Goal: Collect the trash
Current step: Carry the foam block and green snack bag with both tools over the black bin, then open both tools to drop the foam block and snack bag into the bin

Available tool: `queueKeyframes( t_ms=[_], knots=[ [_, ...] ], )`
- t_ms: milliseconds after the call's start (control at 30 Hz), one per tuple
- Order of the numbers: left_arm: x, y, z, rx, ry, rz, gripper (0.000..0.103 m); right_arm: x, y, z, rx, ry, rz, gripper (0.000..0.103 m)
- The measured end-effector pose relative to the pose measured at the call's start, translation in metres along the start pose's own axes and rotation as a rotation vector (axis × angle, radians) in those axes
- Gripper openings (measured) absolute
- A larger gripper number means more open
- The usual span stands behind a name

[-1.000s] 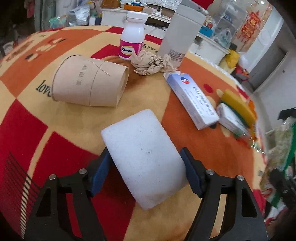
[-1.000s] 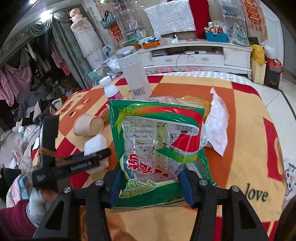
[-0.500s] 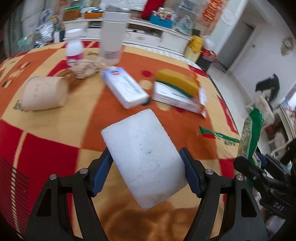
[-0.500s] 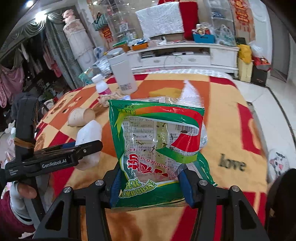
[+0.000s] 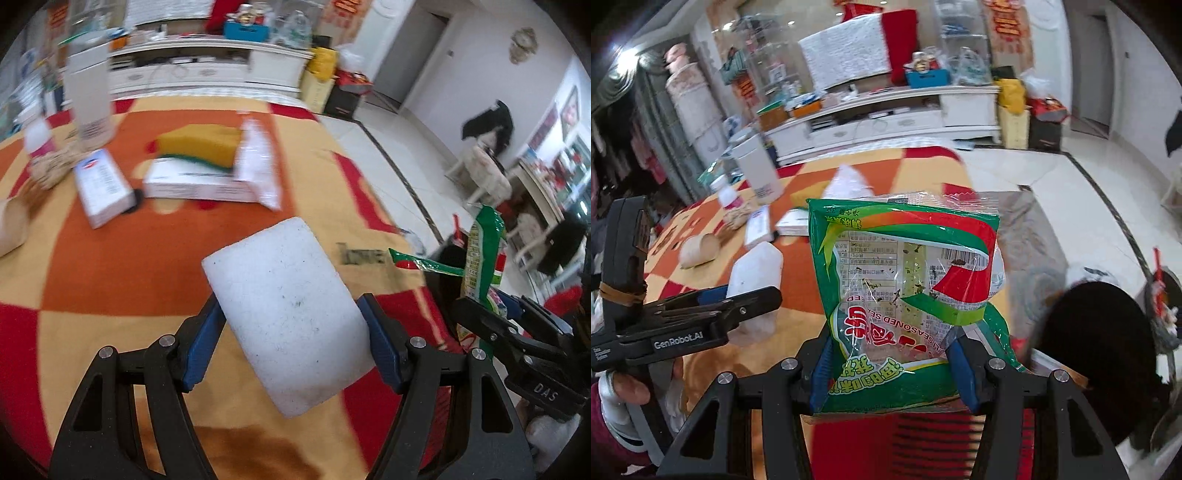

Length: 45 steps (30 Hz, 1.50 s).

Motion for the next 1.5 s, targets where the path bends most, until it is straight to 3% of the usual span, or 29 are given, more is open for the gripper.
queueKeyframes(
  t_ms=[533, 867, 1033, 1100, 1167, 1433, 1500],
  knots=[
    [-0.13, -0.052, -0.006, 0.071, -0.194, -0.129, 0.072, -0.13, 0.033, -0.045, 0.039, -0.169, -0.187, 0.053],
    [-0.185, -0.084, -0.018, 0.151, -0.258, -0.215, 0.073, -0.19, 0.029, -0.071, 0.079, -0.283, -0.232, 0.054],
    [-0.208, -0.101, -0.024, 0.196, -0.289, -0.278, 0.076, -0.213, 0.027, -0.078, 0.078, -0.349, -0.231, 0.061],
    [-0.213, -0.104, -0.025, 0.215, -0.302, -0.308, 0.077, -0.22, 0.027, -0.08, 0.07, -0.378, -0.225, 0.08],
    [-0.217, -0.107, -0.028, 0.231, -0.318, -0.342, 0.078, -0.224, 0.028, -0.081, 0.054, -0.4, -0.216, 0.087],
    [-0.207, -0.11, -0.027, 0.242, -0.298, -0.32, 0.079, -0.223, 0.031, -0.08, 0.022, -0.43, -0.177, 0.09],
    [-0.205, -0.109, -0.025, 0.237, -0.29, -0.323, 0.079, -0.223, 0.031, -0.078, -0.001, -0.442, -0.16, 0.094]
  ],
)
Point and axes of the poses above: each gripper's, at about its wrist camera, not at the fingertips, and y roughly against the way its jaws point, x to its left, z to its top, the point moved 5 cm from there along -y, roughly the way its jaws point, and after that the axes turned 8 degrees about y, right-handed, at the moved point
